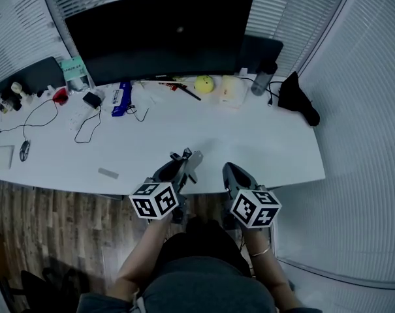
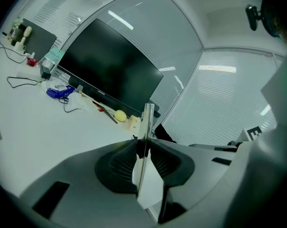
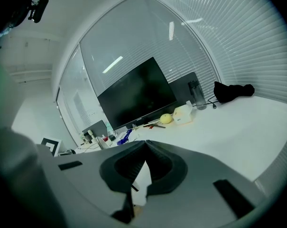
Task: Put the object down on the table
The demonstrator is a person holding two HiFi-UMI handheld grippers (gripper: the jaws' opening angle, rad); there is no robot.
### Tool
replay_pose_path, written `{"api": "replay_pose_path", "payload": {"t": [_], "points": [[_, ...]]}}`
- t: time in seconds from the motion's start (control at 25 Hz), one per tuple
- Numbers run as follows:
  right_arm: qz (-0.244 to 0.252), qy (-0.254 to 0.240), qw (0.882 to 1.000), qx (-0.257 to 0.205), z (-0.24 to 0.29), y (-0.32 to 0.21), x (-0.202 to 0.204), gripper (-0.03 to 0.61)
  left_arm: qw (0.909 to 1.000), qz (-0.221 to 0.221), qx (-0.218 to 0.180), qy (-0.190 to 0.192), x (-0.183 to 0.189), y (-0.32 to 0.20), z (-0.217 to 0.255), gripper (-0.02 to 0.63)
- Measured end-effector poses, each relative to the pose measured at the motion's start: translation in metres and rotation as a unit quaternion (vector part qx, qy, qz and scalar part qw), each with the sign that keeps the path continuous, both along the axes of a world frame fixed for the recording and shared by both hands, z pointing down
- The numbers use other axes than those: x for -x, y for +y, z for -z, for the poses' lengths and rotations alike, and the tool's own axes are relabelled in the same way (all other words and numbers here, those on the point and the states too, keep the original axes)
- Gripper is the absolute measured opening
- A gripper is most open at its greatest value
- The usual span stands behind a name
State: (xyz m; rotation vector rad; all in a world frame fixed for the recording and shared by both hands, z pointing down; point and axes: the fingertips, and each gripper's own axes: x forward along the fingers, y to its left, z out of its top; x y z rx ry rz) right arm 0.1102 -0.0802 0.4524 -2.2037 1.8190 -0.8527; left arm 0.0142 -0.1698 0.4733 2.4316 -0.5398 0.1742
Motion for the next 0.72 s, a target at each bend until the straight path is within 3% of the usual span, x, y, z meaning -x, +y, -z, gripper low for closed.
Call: {"api": "replay_pose_path", "payload": {"t": [0.72], "points": [[0.058,-0.014,0.998,0.003,-0.004,-0.067,-0.031,0.003,0.9982,0.059,0.010,0.000,-0.018,-0.055,-0.006,0.103]]}}
